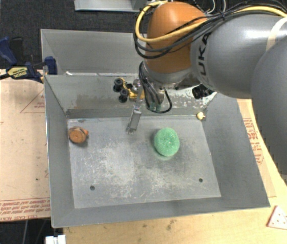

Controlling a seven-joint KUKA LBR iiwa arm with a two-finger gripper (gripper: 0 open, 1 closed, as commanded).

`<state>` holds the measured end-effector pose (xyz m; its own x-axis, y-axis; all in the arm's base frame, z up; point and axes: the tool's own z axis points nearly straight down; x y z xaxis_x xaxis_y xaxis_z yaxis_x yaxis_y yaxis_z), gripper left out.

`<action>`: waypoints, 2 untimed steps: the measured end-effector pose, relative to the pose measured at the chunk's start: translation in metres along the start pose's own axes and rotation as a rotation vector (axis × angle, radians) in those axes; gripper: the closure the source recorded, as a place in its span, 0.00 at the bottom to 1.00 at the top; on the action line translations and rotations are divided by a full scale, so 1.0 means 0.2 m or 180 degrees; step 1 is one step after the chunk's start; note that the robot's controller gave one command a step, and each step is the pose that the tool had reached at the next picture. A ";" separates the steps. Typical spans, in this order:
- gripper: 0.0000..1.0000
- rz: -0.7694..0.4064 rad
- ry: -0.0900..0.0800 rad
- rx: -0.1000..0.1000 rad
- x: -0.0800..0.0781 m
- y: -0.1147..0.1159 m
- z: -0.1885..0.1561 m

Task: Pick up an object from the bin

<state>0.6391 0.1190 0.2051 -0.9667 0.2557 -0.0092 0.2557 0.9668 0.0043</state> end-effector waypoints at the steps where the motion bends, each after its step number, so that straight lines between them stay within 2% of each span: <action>1: 0.00 -0.0087 0.0014 0.0005 0.01 0.11 0.38; 2: 0.00 -0.0236 0.0039 0.0013 0.05 0.20 0.69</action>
Offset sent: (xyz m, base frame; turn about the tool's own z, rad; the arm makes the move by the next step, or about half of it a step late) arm 0.0030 0.0413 -0.1351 -0.0726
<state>0.6408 0.1614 0.0672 -0.9830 0.1835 0.0030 0.1835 0.9830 -0.0002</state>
